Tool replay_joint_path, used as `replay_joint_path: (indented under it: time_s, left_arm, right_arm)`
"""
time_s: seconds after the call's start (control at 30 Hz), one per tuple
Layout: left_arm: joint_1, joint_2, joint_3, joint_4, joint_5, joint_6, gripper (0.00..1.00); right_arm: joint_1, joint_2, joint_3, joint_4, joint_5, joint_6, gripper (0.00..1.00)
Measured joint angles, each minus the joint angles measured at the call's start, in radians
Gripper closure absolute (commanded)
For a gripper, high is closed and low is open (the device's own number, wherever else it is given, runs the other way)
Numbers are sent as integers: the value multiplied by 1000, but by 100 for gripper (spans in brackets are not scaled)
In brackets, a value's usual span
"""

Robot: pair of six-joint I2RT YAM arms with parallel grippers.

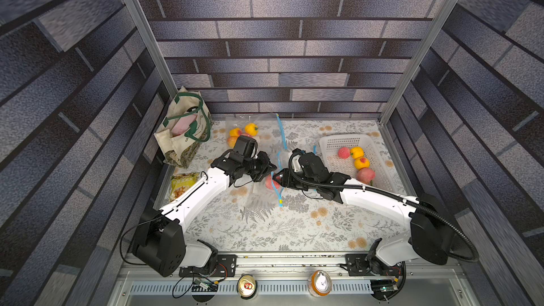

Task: Place the peach in a zip-top bag and seal the zipper
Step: Place the peach in the zipper food storage bag, then adjust the zipper food storage bag in the zipper food storage bag.

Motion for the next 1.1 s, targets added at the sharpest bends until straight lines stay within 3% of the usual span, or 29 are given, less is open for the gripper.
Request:
replay_joint_path:
  time_s: [0.23, 0.5, 0.63, 0.87, 1.0, 1.1]
  left_arm:
    - [0, 0, 16, -23, 10, 3, 100]
    - [9, 8, 34, -67, 3, 61, 100]
    - [7, 34, 34, -68, -1, 75, 100]
    - [5, 53, 34, -68, -8, 81, 100]
    - [3, 53, 34, -68, -8, 83, 100]
    - [3, 53, 34, -68, -9, 84, 100]
  right_arm:
    - [0, 85, 32, -23, 44, -14, 39]
    - [-27, -92, 40, -119, 95, -49, 35]
    - [-35, -87, 48, -139, 107, -73, 43]
    - [-37, 55, 70, -167, 101, -113, 61]
    - [-37, 108, 84, -154, 75, -117, 65]
    - [-37, 138, 103, -146, 57, -113, 76]
